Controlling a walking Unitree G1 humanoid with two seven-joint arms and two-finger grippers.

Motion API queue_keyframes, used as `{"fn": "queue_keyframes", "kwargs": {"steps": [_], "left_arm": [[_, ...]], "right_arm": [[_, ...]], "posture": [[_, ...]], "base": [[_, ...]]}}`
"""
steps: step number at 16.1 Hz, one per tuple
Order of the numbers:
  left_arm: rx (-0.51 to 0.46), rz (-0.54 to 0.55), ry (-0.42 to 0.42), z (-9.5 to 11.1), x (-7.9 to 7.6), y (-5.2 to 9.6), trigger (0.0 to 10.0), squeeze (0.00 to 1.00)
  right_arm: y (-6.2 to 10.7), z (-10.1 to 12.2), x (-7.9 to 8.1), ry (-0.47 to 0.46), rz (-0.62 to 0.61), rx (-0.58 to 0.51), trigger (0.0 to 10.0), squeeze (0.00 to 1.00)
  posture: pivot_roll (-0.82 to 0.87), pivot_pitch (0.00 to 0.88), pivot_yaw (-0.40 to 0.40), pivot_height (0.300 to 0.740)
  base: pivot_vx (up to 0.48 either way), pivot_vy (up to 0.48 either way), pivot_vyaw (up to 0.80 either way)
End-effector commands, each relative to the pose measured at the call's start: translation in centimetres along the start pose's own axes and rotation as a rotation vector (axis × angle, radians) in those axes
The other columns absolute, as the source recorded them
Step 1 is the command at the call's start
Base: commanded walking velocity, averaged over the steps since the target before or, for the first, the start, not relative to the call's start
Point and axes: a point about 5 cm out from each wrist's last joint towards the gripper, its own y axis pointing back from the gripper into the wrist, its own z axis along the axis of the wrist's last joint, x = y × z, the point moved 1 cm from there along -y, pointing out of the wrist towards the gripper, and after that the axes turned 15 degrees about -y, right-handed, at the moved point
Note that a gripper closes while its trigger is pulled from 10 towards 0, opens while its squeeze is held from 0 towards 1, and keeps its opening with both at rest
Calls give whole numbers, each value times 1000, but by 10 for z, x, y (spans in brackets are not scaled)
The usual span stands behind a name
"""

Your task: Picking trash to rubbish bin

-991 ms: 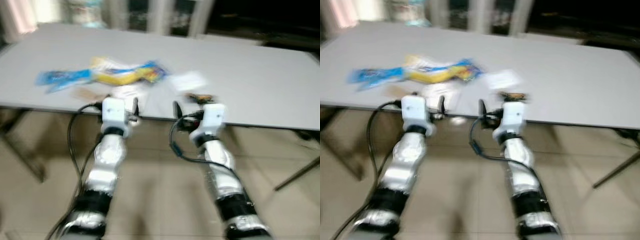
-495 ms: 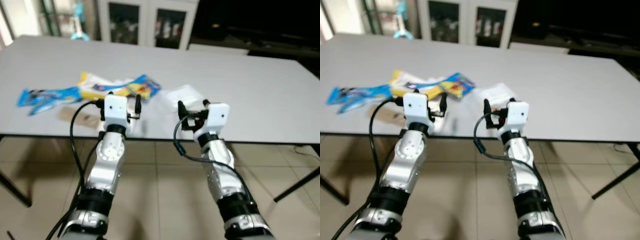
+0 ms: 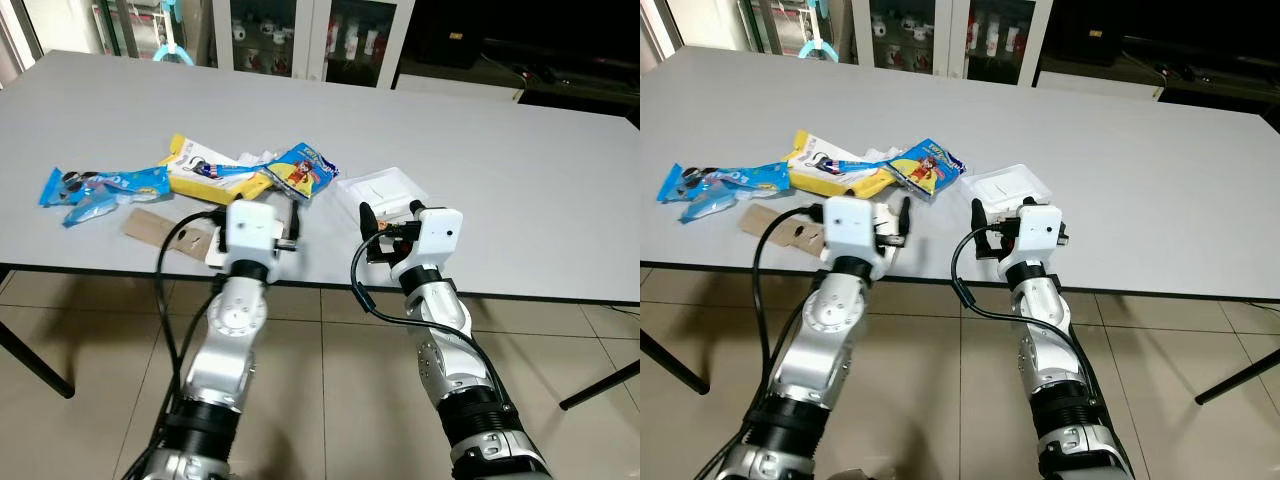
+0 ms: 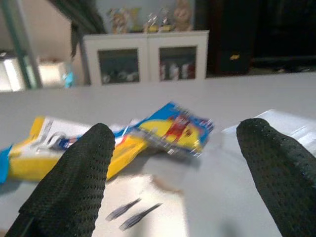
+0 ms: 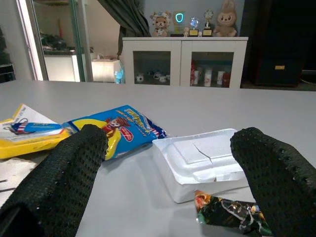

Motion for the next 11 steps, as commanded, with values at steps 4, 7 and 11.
{"fn": "queue_keyframes", "kwargs": {"steps": [4, 7, 11], "left_arm": [[55, -139, 32, 11, -15, 11, 10000, 0], [100, -134, 98, 6, -9, 20, 10000, 0], [338, 51, 101, -29, 19, 27, 10000, 0]], "right_arm": [[3, -1, -6, -7, -23, 9, 10000, 0], [5, -3, -6, -10, -24, 13, 10000, 0], [6, -5, -5, -12, -21, 19, 10000, 0]], "posture": [[-20, 68, -104, 740], [-11, 69, -102, 740], [-12, 66, -101, 740]], "base": [[0, 0, 0], [0, 0, 0], [0, 0, 0]]}}
